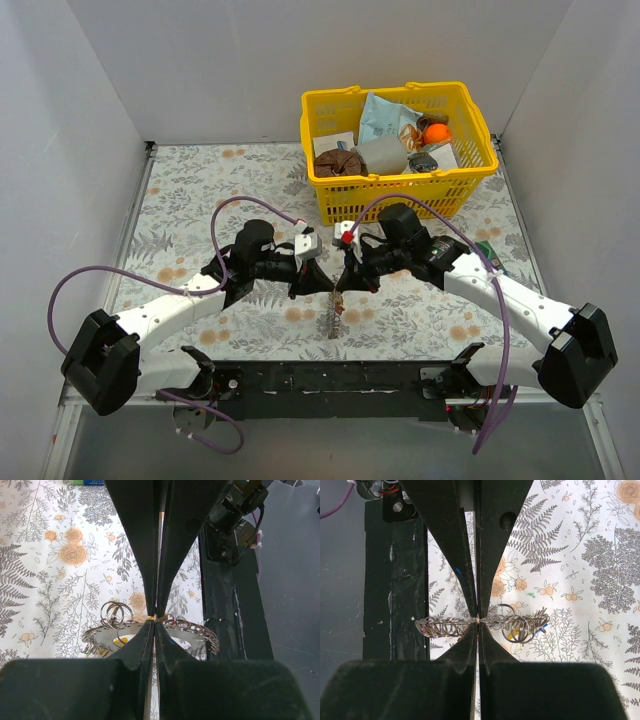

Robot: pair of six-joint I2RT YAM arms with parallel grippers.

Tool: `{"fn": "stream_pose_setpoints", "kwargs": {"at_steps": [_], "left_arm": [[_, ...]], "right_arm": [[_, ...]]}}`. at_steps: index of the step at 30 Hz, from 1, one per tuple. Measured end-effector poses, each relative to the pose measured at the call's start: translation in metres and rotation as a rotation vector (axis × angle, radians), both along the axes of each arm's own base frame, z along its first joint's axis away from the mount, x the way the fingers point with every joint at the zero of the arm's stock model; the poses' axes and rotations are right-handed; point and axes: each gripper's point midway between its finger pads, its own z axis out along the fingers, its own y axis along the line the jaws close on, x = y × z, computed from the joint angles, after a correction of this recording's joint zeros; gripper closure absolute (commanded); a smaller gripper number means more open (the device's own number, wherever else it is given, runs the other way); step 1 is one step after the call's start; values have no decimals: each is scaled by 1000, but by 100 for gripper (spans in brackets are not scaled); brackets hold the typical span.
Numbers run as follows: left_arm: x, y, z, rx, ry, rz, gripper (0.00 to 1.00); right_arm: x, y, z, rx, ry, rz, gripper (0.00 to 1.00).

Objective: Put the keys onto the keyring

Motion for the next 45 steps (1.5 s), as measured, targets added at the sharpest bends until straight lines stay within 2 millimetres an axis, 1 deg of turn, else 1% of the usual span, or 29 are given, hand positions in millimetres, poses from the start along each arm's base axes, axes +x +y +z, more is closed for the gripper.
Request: {"fn": "stream_pose_setpoints", "kwargs": {"at_steps": [1, 2, 4, 5, 7, 8, 11, 14, 17, 20, 26, 30, 33, 36, 37, 39, 40, 42, 45], "left_arm": [[0, 0, 1, -2, -2, 1, 100], [1, -1, 1, -5, 1, 5, 100], [2, -1, 0, -15, -2, 17, 100], [2, 0, -2, -17, 3, 26, 100], [0, 3, -8, -20, 15, 46, 100], [0, 4, -11, -22, 19, 57, 100], [-1, 7, -13, -46, 16, 90, 100], [0, 9, -10, -89, 3, 122, 100], [0, 11, -7, -138, -6, 149, 100], [0, 12, -2, -190, -16, 167, 100], [-2, 11, 18, -298, -54, 169, 100], [-2, 10, 30, -341, -77, 160, 100], [-4, 9, 33, -352, -80, 153, 100], [-5, 9, 33, -352, -79, 143, 100], [-6, 9, 34, -352, -79, 140, 100], [-6, 9, 34, -352, -79, 137, 100], [-7, 9, 34, -352, -79, 136, 100], [-7, 9, 33, -351, -78, 134, 100], [-7, 9, 34, -352, -78, 132, 100]], "right_arm": [[0, 0, 0, 0, 0, -5, 84], [1, 0, 1, 1, -1, -12, 71], [2, -1, 2, 12, -6, -29, 61], [3, -1, 4, 21, -17, -39, 51], [5, -2, 10, 46, -46, -63, 44], [6, -3, 14, 55, -58, -78, 38], [12, -6, 27, 95, -106, -121, 32], [18, -11, 37, 146, -140, -162, 31], [23, -17, 39, 180, -141, -188, 30], [22, -19, 37, 206, -119, -181, 31], [9, -11, 46, 274, -91, -98, 30], [5, -9, 51, 298, -91, -67, 31], [4, -7, 51, 303, -89, -59, 36], [3, -4, 47, 298, -66, -46, 47], [3, -3, 45, 295, -57, -45, 52], [3, -1, 42, 294, -45, -39, 56], [2, 0, 41, 294, -35, -36, 60], [1, 3, 39, 294, -21, -26, 64], [0, 5, 38, 295, -11, -18, 74]]}}
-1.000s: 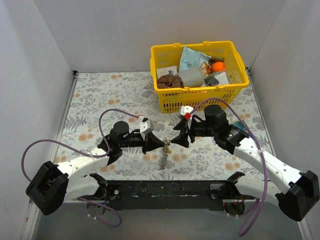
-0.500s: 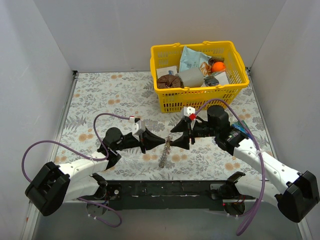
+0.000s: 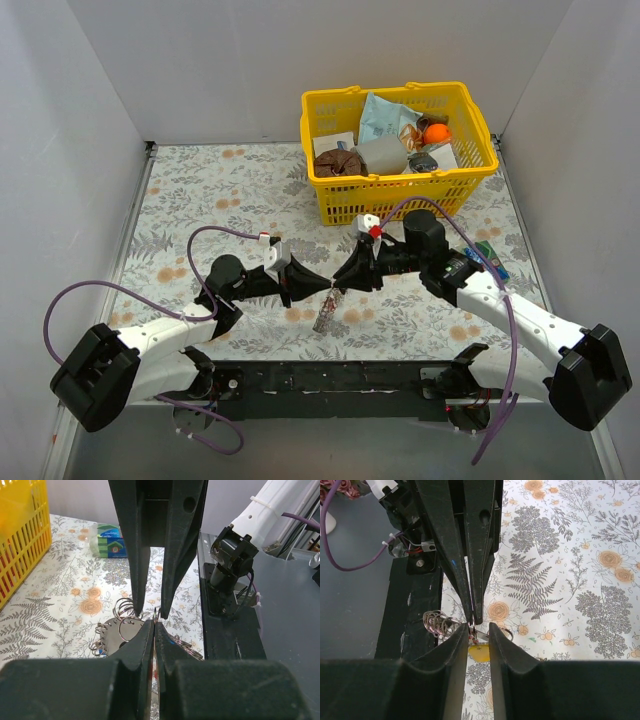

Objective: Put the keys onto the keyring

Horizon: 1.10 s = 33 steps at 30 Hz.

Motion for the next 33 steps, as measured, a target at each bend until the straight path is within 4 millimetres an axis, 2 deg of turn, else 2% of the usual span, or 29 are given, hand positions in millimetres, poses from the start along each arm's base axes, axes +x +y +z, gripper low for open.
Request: {"fn": "stream_pose_setpoints", "kwargs": {"at_steps": [1, 4, 13, 16, 18, 20, 21, 25, 33], "left_arm": [[0, 0, 0, 0, 0, -2, 100], [-1, 0, 0, 0, 0, -5, 100], [-1, -1, -6, 33, 17, -13, 100], [2, -2, -7, 70, 14, -17, 87], [5, -4, -6, 97, 9, -18, 71], [8, -6, -2, 123, -2, -25, 65], [10, -7, 1, 130, -14, -24, 59], [15, -9, 7, 165, -51, -22, 53], [22, -8, -15, 292, -36, -33, 53]], "right_arm": [[-1, 0, 0, 1, 2, 4, 83], [-4, 1, 1, 5, 11, 15, 99], [-5, 2, -6, -14, 40, 31, 99], [-3, 1, -8, -36, 39, 28, 99], [-1, 1, -8, -53, 38, 26, 99], [1, 1, -10, -77, 39, 24, 99], [3, 1, -12, -90, 40, 19, 99], [5, -4, -19, -148, 53, 6, 99], [5, -10, -29, -223, 61, 10, 99]]}}
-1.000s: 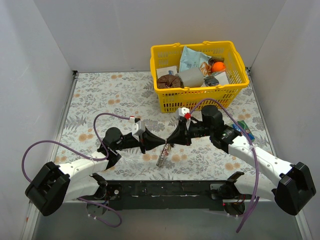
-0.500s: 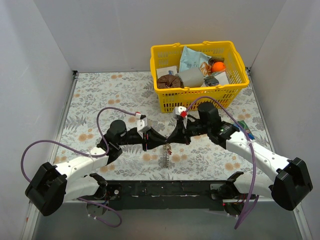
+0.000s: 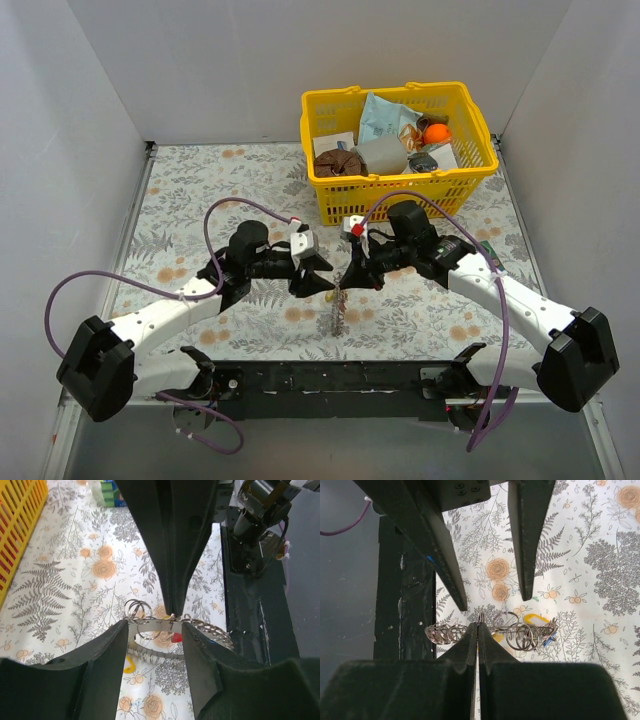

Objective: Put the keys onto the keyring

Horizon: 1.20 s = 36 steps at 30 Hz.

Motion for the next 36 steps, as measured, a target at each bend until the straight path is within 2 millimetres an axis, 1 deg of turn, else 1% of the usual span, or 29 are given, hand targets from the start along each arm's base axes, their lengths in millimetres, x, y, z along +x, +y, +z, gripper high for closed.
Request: {"fn": "stream_pose_setpoints", "kwargs": {"at_steps": [6, 8, 11, 21, 28, 32, 34, 36], "left_arm": [[0, -1, -17, 57, 29, -22, 57], [-1, -1, -22, 68, 44, -32, 60], [-2, -3, -28, 82, 64, -47, 61], [-6, -6, -24, 66, 66, -91, 70], [-7, -10, -24, 61, 75, -113, 73], [-8, -13, -25, 61, 79, -126, 78], [-9, -14, -26, 63, 84, -130, 85], [-10, -15, -27, 64, 89, -132, 100]], "right_arm": [[-3, -3, -7, -27, 18, 8, 99], [-3, -3, -7, -28, 15, 10, 99], [-3, -3, -7, -27, 12, 11, 99], [-3, -3, -7, -26, 9, 13, 99], [-3, -3, -7, -25, 8, 13, 99], [-3, -3, -7, -25, 8, 13, 99], [-3, -3, -7, -25, 8, 13, 99], [-2, -3, -7, -25, 7, 12, 99]]}}
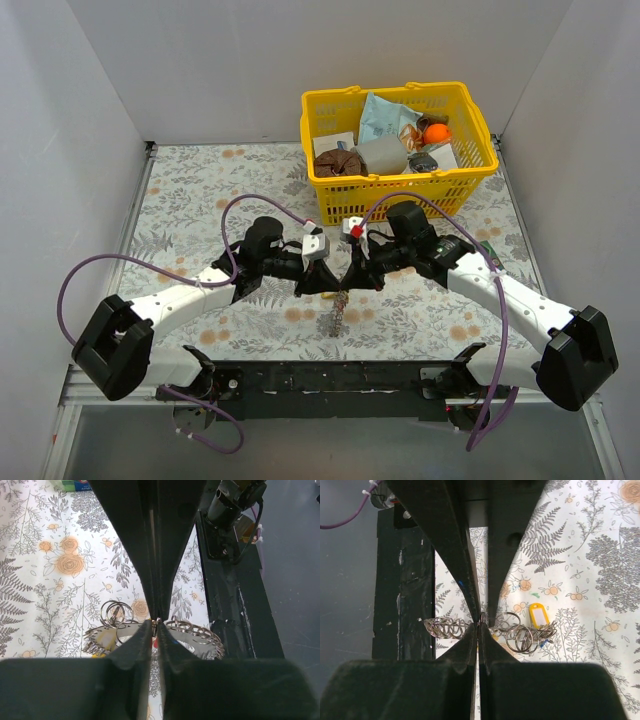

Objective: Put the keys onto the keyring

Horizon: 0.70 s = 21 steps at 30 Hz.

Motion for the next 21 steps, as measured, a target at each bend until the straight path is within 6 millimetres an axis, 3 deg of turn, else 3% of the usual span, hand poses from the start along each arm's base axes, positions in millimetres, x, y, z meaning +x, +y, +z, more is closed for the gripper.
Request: {"fn": "stream_pose_setpoints", "kwargs": {"at_steps": [5, 8, 9, 12, 15, 21], "left_arm": [[-2, -1, 1, -1, 3, -10, 100], [-1, -1, 1, -2, 3, -4, 100], [0, -1, 1, -3, 4, 1, 100], [1, -1, 1, -14, 5, 22, 100], [0, 1, -3, -28, 10, 41, 100], [-4, 7, -2, -91, -3, 90, 100]], "right_arm": [[2, 0, 0, -3, -4, -8, 99], [3, 0, 0, -4, -4, -19, 78], [4, 0, 0, -3, -2, -25, 65], [6, 1, 6, 26, -18, -49, 49], [8, 0, 18, 75, -62, -85, 40], [12, -5, 38, 162, -129, -140, 39]]}}
